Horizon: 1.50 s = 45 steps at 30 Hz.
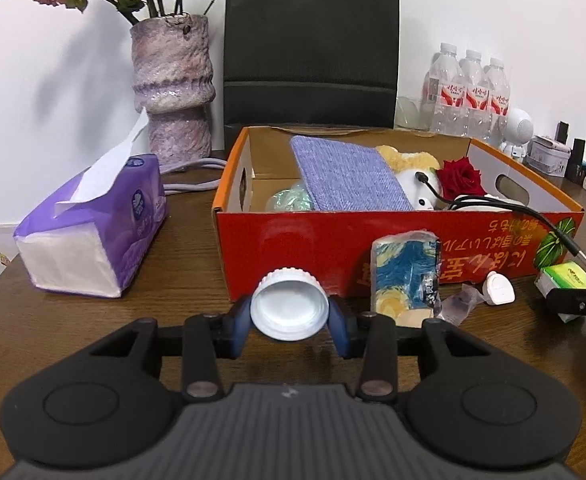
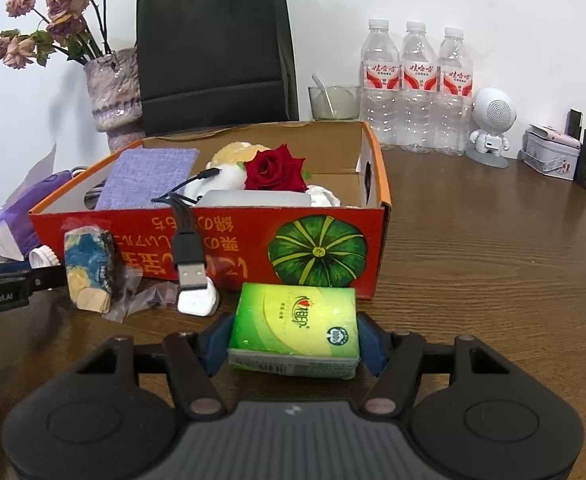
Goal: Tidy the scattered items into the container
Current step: 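Carry the lid and tissue pack into the box and open both tools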
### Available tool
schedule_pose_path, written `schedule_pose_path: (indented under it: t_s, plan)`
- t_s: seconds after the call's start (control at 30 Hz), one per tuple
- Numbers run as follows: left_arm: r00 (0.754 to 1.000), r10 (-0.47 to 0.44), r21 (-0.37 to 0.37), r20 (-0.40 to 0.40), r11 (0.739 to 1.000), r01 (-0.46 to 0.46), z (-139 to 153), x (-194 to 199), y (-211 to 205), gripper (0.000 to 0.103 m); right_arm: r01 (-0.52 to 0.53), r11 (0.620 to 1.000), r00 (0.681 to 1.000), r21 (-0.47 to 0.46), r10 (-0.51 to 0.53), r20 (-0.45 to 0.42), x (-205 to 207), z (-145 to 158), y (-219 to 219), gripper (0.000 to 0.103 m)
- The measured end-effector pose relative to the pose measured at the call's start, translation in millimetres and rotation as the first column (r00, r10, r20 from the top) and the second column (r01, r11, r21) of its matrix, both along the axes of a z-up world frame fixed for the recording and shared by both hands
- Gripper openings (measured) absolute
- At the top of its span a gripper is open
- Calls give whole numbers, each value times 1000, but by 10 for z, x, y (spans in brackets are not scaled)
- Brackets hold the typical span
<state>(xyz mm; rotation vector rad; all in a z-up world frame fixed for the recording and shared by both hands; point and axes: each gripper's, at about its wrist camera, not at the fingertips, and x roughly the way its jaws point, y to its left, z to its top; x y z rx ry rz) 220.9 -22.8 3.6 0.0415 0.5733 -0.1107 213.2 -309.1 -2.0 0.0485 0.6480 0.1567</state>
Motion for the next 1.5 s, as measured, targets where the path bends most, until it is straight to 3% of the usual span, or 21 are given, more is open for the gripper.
schedule_pose_path:
  t_s: [0.47,0.7,1.0,1.23,1.5]
  plan:
    - [997,0,-22,76,1000,2,228,-637,27,41,27,999,997,-17,-26,68,-478,202,-133,64]
    - [991,-20,-37,130,999,25,477,-695,-66,41,30,1000,990,7,-31,136,-578,476,-142,64]
    - [985,-24,-86,173,995,39,756,-327,-282,41,-27,999,981,33,20,192,-212,815,233,64]
    - [990,-12,-98,137,995,25,702,102,-323,41,-61,998,986,19,57,156,280,719,569,64]
    - [995,13,-95,95,995,-4,558,559,-295,41,-57,998,990,-2,56,126,779,605,671,64]
